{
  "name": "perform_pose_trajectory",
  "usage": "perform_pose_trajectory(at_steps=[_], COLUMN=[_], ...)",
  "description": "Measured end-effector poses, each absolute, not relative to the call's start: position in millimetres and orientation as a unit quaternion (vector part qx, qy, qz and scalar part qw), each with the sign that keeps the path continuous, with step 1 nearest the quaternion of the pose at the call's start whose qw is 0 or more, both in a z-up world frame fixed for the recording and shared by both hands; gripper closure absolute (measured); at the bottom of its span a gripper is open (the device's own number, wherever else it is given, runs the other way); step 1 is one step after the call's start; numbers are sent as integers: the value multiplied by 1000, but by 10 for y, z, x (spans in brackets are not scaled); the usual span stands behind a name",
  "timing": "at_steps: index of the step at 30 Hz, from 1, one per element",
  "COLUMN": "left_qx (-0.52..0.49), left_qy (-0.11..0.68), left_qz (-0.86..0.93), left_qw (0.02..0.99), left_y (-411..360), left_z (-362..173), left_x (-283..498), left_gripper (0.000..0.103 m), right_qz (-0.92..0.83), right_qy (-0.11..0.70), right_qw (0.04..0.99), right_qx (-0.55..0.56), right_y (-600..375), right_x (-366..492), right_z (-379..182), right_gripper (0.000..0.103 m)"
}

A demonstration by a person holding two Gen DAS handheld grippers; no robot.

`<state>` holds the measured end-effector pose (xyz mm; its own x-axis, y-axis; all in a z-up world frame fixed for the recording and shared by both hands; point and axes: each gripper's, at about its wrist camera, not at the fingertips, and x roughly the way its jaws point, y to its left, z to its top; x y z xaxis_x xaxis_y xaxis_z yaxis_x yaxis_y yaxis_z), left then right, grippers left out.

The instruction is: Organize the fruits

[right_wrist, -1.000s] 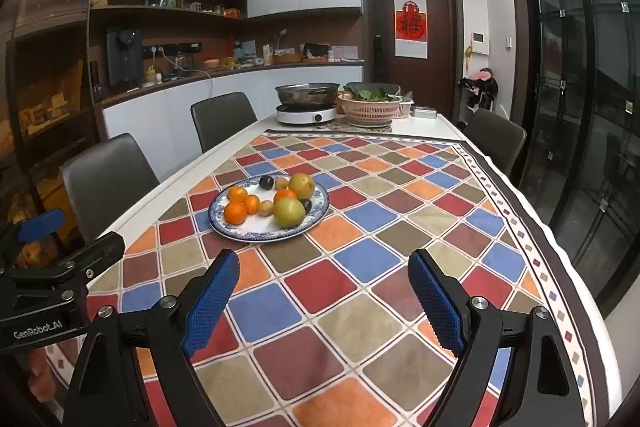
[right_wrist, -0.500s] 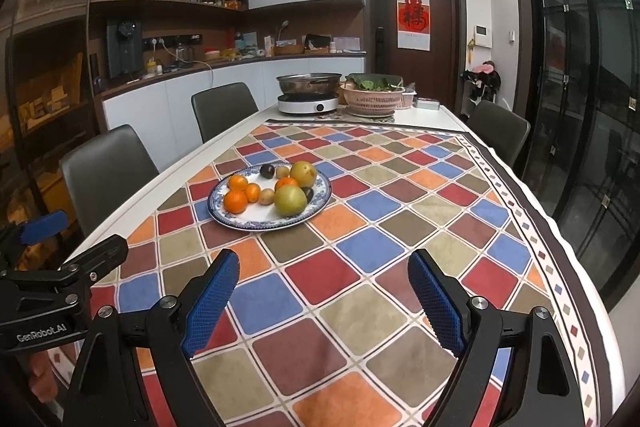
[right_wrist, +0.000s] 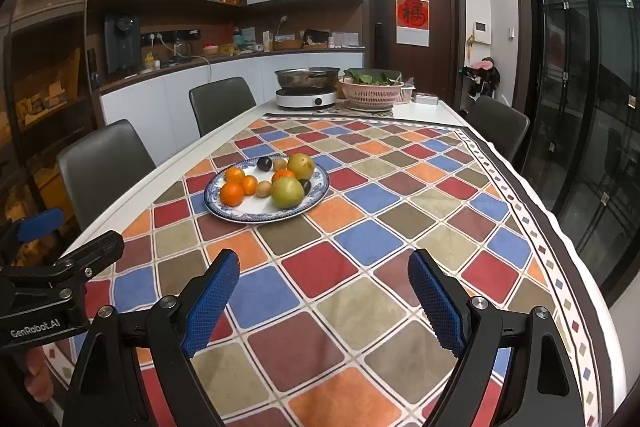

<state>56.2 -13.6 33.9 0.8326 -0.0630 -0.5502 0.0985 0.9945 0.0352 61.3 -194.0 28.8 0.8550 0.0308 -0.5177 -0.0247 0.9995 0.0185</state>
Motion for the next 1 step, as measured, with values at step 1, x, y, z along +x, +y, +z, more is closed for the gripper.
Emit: perform_pose_trajectory(at_steps=[1], left_qx=[31], left_qy=[288], left_qz=[-42], left_qw=[956], left_y=[-134], left_z=[327], left_x=[565], left_gripper=[0], right_qz=[14], right_qy=[270], right_qw=[963], right_qx=[6], right_y=[-1943], right_x=[614], right_z=[277], right_gripper=[16])
